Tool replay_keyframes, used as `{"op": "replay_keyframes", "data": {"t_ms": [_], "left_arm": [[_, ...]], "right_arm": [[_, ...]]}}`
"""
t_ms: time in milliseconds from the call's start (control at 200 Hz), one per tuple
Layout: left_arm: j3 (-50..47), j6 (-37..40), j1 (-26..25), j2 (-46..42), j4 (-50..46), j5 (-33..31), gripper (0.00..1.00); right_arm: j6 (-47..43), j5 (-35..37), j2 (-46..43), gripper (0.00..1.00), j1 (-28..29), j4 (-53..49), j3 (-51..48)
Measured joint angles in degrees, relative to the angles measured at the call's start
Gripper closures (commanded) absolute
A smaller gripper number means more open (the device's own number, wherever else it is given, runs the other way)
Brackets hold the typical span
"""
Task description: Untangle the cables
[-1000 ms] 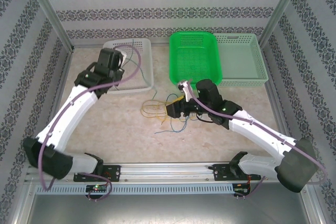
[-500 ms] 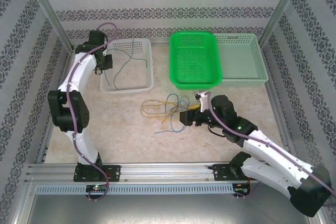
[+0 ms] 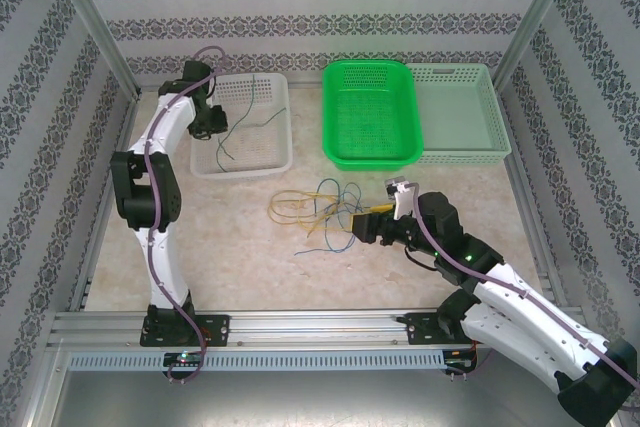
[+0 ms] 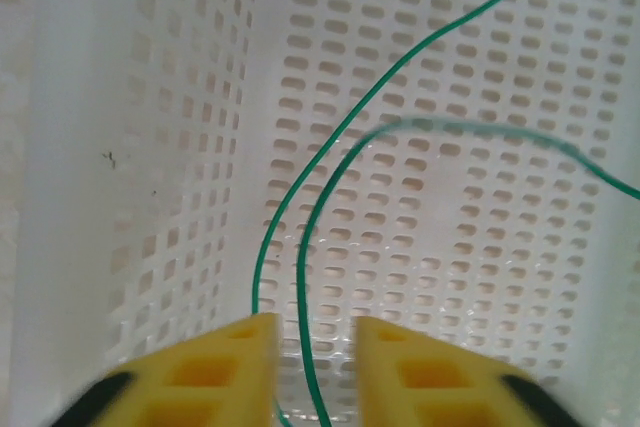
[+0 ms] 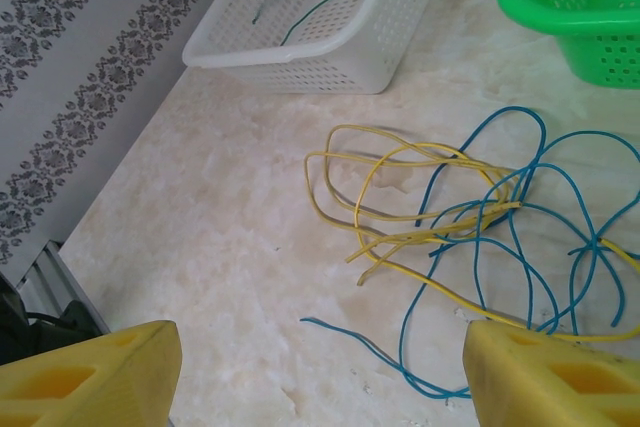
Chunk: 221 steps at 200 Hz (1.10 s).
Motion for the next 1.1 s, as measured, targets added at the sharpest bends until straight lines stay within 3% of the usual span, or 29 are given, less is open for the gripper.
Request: {"op": "replay_keyframes", "data": {"t_ms": [135,245,280,485,714,944,1104], "left_arm": [[-1.9,-1.1,0.0,-0.3,0.1,0.5,0.37],[-3.7,-1.4,-0.1,-1.8,0.5,1.5,0.13],[-4.0,-1.5,-0.4,-2.8,0.5,1.5,0.00],[-6.8,2.2,-5.9,-13.9,3.7,-2.6,0.00],[-26.0,5.3,-17.8,-31.1,16.7,-0.9,0.00],[-46.4,5.1,-20.3,-38.1,26.4,5.3,0.00],[-54.3,4.8,-21.3,-43.4,29.7,8.5,0.00]], "right_arm": [[0.0,0.0,0.2,0.25,-0.1,-0.6,0.0],[-0.4,0.7,0.5,0.24,-0.4,-1.9,0.0],[-0.5,1.4,0.7,0.24,-0.7,-2.7,0.0],[-0.2,5.3,6.9,0.30,-3.5,-6.5,0.8],[0.4,6.4,21.4,0.32,-3.7,-7.8,4.1],[-1.1,8.5,32.7,0.33,-3.8,-5.9,9.6],[-1.8,9.7,39.1,0.38,-4.5,-3.3,10.9]]}}
